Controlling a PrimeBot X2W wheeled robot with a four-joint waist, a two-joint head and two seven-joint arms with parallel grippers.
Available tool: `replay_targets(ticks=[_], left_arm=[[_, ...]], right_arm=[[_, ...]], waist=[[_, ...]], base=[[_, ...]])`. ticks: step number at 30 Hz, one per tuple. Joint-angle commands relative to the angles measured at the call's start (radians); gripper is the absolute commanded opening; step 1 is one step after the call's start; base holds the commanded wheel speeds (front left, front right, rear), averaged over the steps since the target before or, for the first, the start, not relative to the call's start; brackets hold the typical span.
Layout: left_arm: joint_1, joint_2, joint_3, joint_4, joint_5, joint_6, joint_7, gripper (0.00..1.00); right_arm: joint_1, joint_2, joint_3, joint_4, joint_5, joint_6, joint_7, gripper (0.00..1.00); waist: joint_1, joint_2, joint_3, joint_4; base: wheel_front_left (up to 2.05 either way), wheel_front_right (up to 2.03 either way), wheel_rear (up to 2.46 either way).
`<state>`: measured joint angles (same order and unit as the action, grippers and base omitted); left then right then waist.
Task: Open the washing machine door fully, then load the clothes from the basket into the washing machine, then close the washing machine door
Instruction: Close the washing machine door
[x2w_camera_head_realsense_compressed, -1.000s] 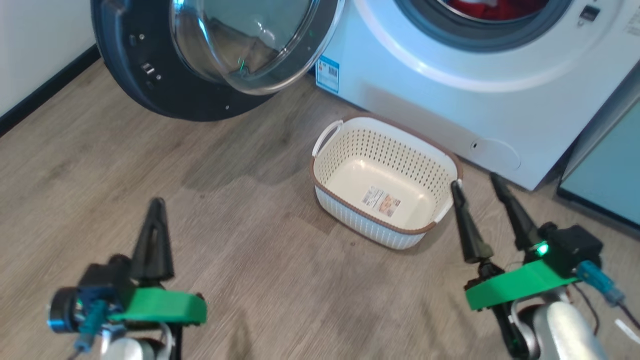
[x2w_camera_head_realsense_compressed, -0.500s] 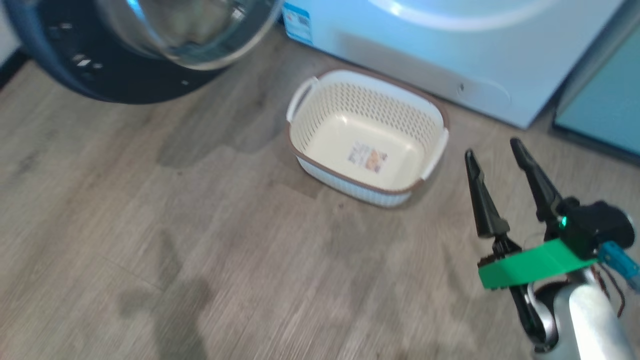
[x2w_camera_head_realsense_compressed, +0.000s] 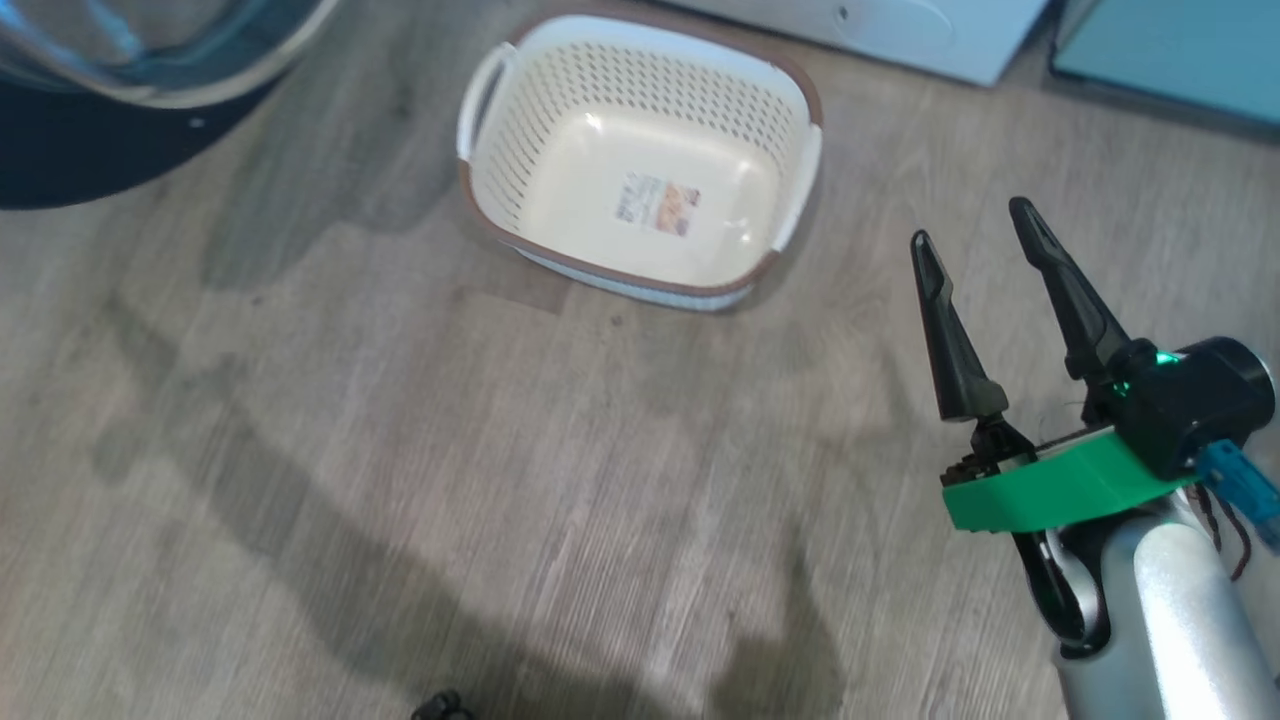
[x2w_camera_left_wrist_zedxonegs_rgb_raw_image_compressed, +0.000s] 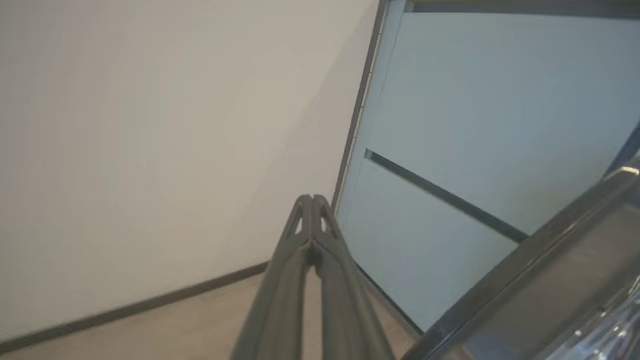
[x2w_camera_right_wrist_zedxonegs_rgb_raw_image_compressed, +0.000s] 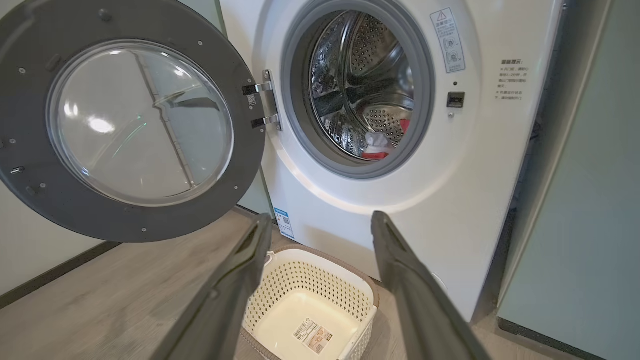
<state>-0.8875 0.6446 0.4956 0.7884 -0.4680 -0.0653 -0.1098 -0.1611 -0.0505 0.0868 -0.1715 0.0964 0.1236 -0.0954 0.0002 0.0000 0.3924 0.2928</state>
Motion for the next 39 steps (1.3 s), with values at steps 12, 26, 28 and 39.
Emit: replay_targets(ticks=[12,26,28,39], left_arm=[[-0.249,0.108,0.225,0.321,-0.273,0.030,0.162,0.00],[-0.361,0.064,0.271,0.460,-0.397,-0.003,0.437,0.00],[-0.366,0.061,0.272,0.465,-0.404,-0.005,0.457,0.00],[-0.342,0.043,0.240,0.479,-0.405,-0.034,0.566,0.00]], right_arm=[[-0.042,0.000,0.038,-0.025,-0.011,0.007,-0.015,1.00],[-0.041,0.000,0.051,-0.014,-0.013,0.007,-0.015,1.00],[-0.039,0.000,0.050,-0.014,-0.013,0.007,-0.016,1.00],[-0.029,0.000,0.059,0.008,-0.001,0.007,-0.031,1.00]], waist=[[-0.0002,0.0000,0.071,-0.066],[-0.0002,0.0000,0.053,-0.068],[-0.0002,0.0000,0.053,-0.070],[-0.0002,0.0000,0.027,-0.084]], base=[[0.00,0.00,0.00],[0.00,0.00,0.00],[0.00,0.00,0.00],[0.00,0.00,0.00]])
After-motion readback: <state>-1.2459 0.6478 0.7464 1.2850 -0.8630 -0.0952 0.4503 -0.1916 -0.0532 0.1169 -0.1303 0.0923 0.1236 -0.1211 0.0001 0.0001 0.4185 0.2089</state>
